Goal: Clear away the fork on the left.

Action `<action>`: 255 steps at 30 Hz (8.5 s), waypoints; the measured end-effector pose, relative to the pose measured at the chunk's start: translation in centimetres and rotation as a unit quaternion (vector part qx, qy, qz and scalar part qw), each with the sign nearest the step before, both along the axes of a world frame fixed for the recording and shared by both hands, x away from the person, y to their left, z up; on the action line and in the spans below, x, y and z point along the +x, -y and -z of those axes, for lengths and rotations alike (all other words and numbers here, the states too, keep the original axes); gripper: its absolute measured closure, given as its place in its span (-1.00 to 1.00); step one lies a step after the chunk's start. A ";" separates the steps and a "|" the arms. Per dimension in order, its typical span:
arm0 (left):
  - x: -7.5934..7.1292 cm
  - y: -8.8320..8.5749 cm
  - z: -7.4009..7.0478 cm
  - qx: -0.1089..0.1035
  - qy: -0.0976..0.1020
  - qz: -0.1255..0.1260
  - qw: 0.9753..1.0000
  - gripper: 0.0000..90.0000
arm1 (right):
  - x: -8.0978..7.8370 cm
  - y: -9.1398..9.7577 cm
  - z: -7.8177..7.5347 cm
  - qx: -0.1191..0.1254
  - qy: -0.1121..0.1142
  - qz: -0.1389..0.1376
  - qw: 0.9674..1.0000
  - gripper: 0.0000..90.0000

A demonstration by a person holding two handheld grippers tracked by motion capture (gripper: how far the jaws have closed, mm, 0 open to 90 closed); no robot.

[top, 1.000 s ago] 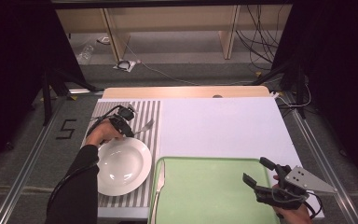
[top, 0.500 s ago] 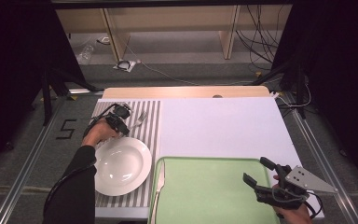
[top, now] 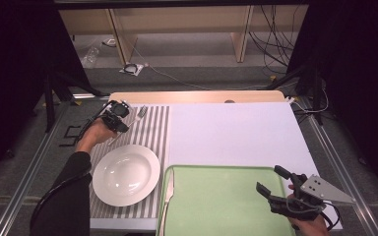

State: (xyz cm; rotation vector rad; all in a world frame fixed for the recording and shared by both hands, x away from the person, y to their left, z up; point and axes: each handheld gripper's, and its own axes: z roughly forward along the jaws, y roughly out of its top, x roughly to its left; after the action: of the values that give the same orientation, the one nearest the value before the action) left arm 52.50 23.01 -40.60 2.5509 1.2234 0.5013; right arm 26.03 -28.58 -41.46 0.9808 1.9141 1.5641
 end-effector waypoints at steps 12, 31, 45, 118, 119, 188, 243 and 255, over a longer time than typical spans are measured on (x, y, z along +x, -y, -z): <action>-3.1 2.1 -3.3 -0.080 0.026 -0.001 0.996 0.85 | 0.0 -0.1 0.0 -0.001 0.000 0.001 1.000 -0.57; -9.0 7.7 -6.2 -0.192 0.017 0.074 0.978 0.85 | -0.1 -0.1 -0.1 0.000 0.002 0.000 1.000 -0.57; -14.5 12.7 -4.9 -0.232 -0.014 0.152 0.961 0.85 | -0.2 -0.1 -0.1 -0.002 0.002 0.002 1.000 -0.57; -21.7 18.9 5.1 -0.148 -0.187 0.216 0.947 0.84 | -0.2 -0.2 -0.2 -0.001 0.005 -0.003 1.000 -0.57; -21.7 18.9 5.2 -0.146 -0.188 0.216 0.947 0.84 | -0.3 -0.2 -0.2 0.001 0.002 -0.003 1.000 -0.57; -22.6 20.3 6.2 -0.156 -0.097 0.229 0.956 0.99 | -0.3 -0.3 -0.2 -0.006 0.005 -0.005 1.000 -0.56; -20.4 15.3 5.4 -0.138 -0.079 0.159 0.974 0.95 | -0.3 -0.3 -0.2 -0.003 0.007 -0.004 1.000 -0.56; -21.0 13.7 3.4 -0.169 -0.049 0.149 0.973 0.33 | -0.3 -0.3 -0.2 -0.003 0.007 -0.005 1.000 -0.56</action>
State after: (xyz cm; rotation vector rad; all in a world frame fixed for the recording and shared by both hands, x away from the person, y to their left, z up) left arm 31.52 9.27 -44.02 2.4213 0.8432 0.0898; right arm 25.72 -28.31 -41.28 0.9561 1.9151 1.5655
